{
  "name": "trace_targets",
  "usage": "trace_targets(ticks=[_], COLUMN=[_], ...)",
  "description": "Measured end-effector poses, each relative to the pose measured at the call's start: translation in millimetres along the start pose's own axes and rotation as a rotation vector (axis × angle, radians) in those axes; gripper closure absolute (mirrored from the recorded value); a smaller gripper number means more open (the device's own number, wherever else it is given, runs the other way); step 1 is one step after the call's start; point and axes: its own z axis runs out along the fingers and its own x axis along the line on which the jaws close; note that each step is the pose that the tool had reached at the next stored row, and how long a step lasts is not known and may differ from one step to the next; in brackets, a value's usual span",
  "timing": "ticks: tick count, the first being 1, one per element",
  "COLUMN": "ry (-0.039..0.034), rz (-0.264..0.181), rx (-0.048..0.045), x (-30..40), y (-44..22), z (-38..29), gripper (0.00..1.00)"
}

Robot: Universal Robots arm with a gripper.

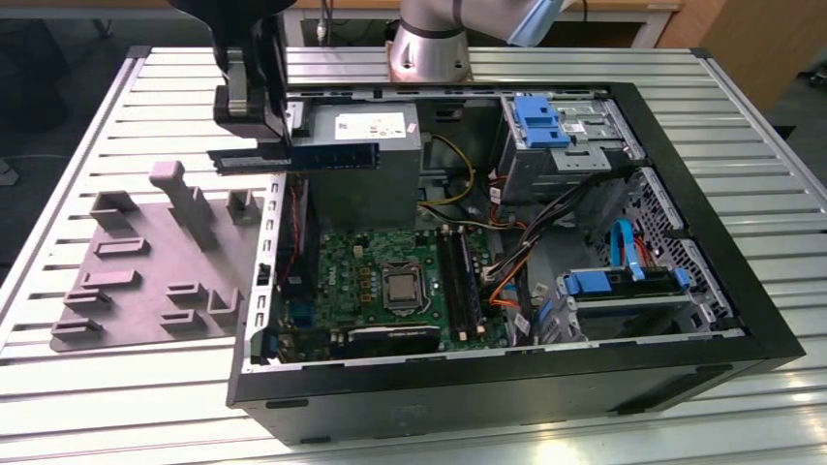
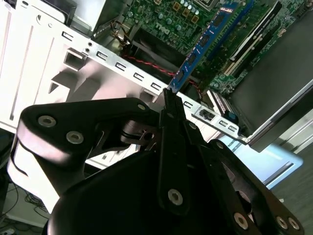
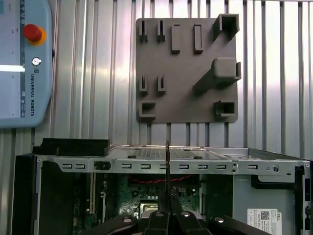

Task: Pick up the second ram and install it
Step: 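Pick up the second ram and move it above second insertion slot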

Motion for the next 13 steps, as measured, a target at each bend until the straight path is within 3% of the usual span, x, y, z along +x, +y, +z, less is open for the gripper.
trace_targets(ticks=[13], ry=[0.0000], rz=[0.000], rx=[0.0000], x=[0.1], y=[-14.7], z=[-0.6], gripper=[0.88])
